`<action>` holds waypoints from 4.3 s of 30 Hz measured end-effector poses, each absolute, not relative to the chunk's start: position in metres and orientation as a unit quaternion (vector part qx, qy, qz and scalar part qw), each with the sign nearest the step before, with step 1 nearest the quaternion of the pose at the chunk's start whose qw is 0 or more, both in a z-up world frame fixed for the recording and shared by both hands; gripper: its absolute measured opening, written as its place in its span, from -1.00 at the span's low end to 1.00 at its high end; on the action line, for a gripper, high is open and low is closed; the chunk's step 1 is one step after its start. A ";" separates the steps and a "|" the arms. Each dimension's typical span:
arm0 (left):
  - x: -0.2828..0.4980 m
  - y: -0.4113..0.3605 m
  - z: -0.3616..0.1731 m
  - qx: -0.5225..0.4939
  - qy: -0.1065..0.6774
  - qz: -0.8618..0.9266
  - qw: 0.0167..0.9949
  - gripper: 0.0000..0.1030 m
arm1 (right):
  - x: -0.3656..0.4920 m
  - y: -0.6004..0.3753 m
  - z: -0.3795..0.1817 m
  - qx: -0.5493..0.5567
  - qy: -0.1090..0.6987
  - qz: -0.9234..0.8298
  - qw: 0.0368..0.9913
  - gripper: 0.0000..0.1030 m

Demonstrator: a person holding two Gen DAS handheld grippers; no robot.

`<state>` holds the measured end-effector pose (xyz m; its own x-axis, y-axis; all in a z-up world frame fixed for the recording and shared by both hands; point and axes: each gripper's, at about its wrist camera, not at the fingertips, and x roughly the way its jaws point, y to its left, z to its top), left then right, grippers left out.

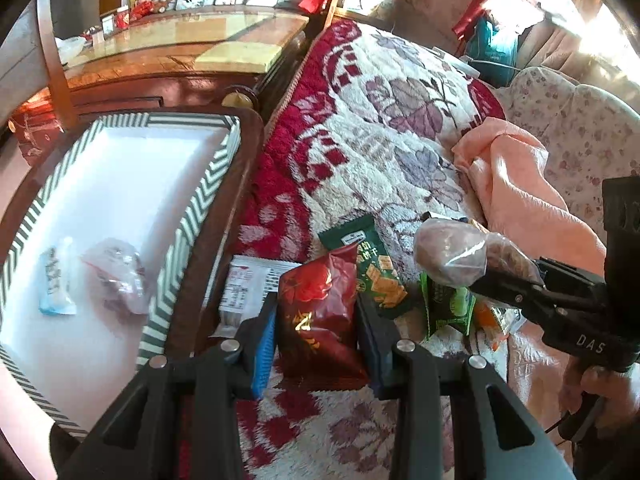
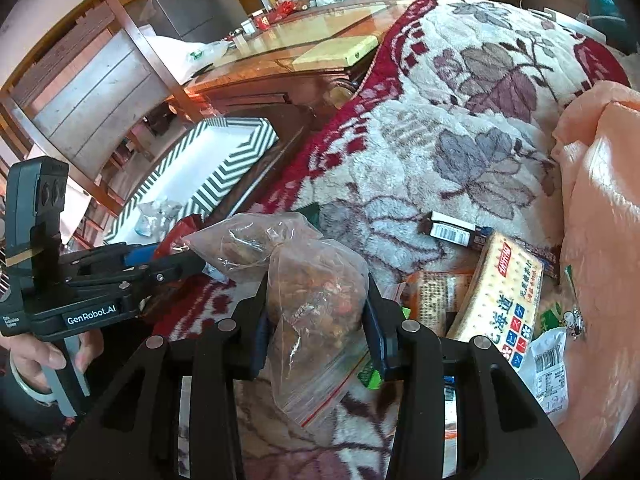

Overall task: Organize snacks
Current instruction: 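Grasp the red foil snack with left gripper while right grasps the nut bag, then carry both items into the white tray and open both grippers, then move both grippers back over the remaining snacks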

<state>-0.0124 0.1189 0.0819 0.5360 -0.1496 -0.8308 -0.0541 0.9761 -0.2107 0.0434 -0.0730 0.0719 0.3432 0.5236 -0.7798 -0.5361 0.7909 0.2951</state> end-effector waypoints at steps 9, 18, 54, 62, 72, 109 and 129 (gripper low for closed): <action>-0.028 0.139 0.098 -0.096 0.462 0.002 0.882 -0.24 | 0.034 -0.045 0.088 -0.018 0.461 0.342 0.819 -0.24; -0.039 0.171 0.108 -0.100 0.447 0.031 0.888 -0.24 | 0.031 -0.014 0.098 -0.032 0.457 0.359 0.813 -0.24; -0.062 0.292 0.093 -0.140 0.446 0.141 0.873 -0.24 | 0.035 0.138 0.102 -0.115 0.458 0.417 0.777 -0.24; -0.057 0.301 0.078 -0.143 0.456 0.153 0.865 -0.24 | 0.050 0.172 0.085 -0.126 0.465 0.410 0.774 -0.24; -0.046 0.300 0.066 -0.134 0.464 0.158 0.861 -0.24 | 0.070 0.195 0.053 -0.132 0.486 0.395 0.768 -0.24; -0.058 0.252 0.097 -0.133 0.440 0.143 0.877 0.58 | 0.023 0.092 0.084 -0.084 0.463 0.378 0.797 0.13; -0.033 0.162 0.083 -0.078 0.482 0.074 0.870 0.60 | 0.012 -0.017 0.065 -0.056 0.495 0.318 0.807 0.13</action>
